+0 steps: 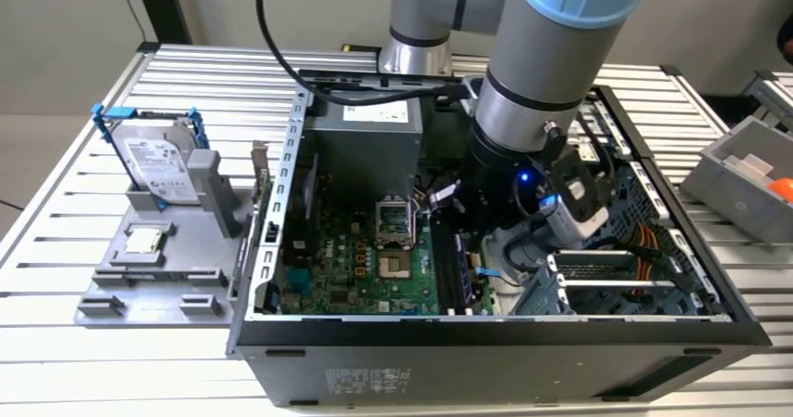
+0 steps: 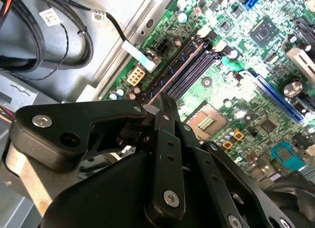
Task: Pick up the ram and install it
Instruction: 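Press down the ram until it locks into place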
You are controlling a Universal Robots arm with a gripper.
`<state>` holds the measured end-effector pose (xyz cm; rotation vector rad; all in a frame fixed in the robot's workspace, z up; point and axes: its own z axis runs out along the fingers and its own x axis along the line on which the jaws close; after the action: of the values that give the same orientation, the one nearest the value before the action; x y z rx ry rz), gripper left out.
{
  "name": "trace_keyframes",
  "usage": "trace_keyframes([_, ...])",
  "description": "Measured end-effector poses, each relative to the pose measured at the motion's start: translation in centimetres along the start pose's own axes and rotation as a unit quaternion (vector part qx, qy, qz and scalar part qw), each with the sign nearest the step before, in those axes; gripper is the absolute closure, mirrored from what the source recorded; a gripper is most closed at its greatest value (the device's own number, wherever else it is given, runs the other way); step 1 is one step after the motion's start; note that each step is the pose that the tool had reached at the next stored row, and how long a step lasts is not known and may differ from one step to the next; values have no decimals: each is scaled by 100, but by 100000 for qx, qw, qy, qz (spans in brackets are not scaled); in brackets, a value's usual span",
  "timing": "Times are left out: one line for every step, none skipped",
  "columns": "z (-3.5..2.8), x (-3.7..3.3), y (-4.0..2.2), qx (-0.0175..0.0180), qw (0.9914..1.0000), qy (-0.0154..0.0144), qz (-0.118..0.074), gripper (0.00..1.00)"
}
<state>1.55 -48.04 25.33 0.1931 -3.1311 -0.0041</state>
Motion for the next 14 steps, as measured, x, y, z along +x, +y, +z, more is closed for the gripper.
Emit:
trace_keyframes([0, 1, 2, 4, 99999, 3, -372, 100])
trace_keyframes([0, 2, 4, 2, 99997, 1, -746, 100])
trace_keyframes([0, 4, 5, 1, 99994, 2, -1109, 100])
trace_keyframes([0, 7, 6, 4, 99989, 5, -1497, 100])
trace_keyframes([0, 8, 7, 7, 99982, 6, -1913, 100])
trace_keyframes([0, 10, 8, 9, 99973, 8, -2318, 100])
trace_keyframes([0, 11, 8, 9, 99963, 13, -2717, 100])
trace_keyframes([0, 12, 9, 13, 99953, 17, -3079, 100])
trace_keyframes([0, 14, 9, 13, 99941, 21, -3424, 100])
trace_keyframes([0, 16, 10, 15, 99929, 24, -3773, 100])
trace_keyframes([0, 16, 11, 15, 99914, 26, -4156, 100])
trace_keyframes([0, 18, 11, 16, 99895, 28, -4572, 100])
trace_keyframes([0, 19, 11, 21, 99877, 34, -4967, 100])
trace_keyframes([0, 20, 11, 23, 99856, 41, -5372, 100])
